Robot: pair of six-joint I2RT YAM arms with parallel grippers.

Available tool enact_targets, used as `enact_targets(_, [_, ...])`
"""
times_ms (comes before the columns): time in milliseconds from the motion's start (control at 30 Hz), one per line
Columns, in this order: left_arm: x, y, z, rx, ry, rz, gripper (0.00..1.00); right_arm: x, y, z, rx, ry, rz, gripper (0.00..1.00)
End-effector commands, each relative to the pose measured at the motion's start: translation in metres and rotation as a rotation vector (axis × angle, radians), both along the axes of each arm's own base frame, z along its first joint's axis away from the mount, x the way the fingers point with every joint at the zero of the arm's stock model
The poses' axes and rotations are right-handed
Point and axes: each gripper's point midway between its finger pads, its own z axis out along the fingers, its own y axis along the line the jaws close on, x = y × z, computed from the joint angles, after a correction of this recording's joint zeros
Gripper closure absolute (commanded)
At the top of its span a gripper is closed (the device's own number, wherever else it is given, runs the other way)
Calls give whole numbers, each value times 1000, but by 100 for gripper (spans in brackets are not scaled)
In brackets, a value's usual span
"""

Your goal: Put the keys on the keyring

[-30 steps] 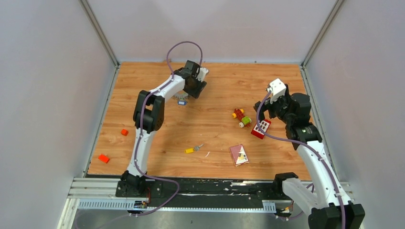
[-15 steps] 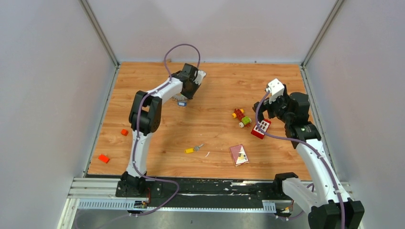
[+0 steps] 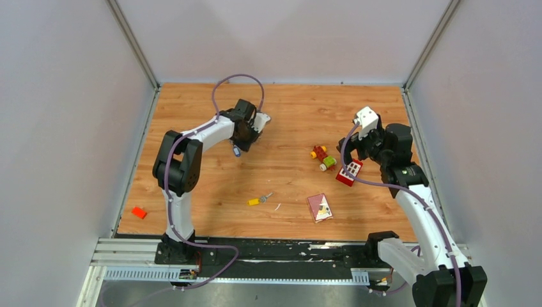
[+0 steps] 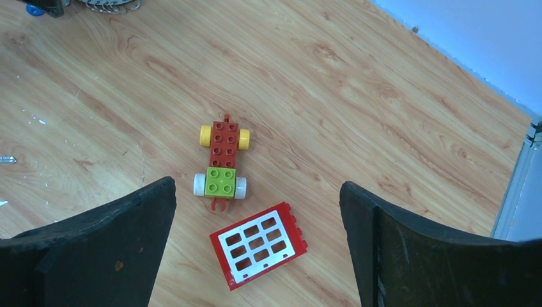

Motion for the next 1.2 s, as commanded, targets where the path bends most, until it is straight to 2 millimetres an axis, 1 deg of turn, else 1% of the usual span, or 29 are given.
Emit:
enact_targets(0, [-21, -3, 27, -45, -24, -83, 100, 1, 5, 10, 3, -22, 32, 0])
enact_targets(67, [-31, -8, 35, -88, -20, -115, 100, 1, 6, 8, 2, -16, 34, 0])
enact_targets(133, [-39, -8, 41, -105, -27, -129, 100, 1, 6, 8, 2, -13, 37, 0])
enact_targets(167, [-40, -8, 44, -112, -39, -133, 100, 1, 7, 7, 3, -12, 40, 0])
enact_targets(233, [-36, -8, 51, -118, -82, -136, 97, 1, 7, 7, 3, -11, 40, 0])
enact_targets(300, [-26, -12, 56, -121, -120, -143, 85, 1, 8, 6, 4, -7, 45, 0])
enact_targets(367, [-13, -19, 61, -109, -141, -138, 71, 1, 8, 4, 4, 2, 48, 0])
enact_targets(467, [6, -28, 57, -81, -147, -128, 55, 1, 9, 3, 4, 8, 53, 0])
enact_targets(500, [14, -32, 53, -69, -151, -128, 52, 1, 9, 4, 4, 6, 53, 0])
enact_targets(600, [24, -41, 43, -15, -159, -146, 46, 0, 10, 4, 6, 5, 57, 0])
enact_targets(733, [34, -49, 30, 77, -188, -182, 45, 0, 10, 4, 6, 6, 60, 0])
enact_targets(833, [40, -47, 21, 149, -203, -191, 46, -1, 10, 4, 5, 5, 62, 0])
enact_targets(933, [45, -47, 13, 178, -204, -189, 48, -1, 10, 4, 3, 4, 62, 0])
enact_targets(1167, [52, -47, 6, 203, -216, -192, 50, -2, 11, 3, 3, 9, 68, 0])
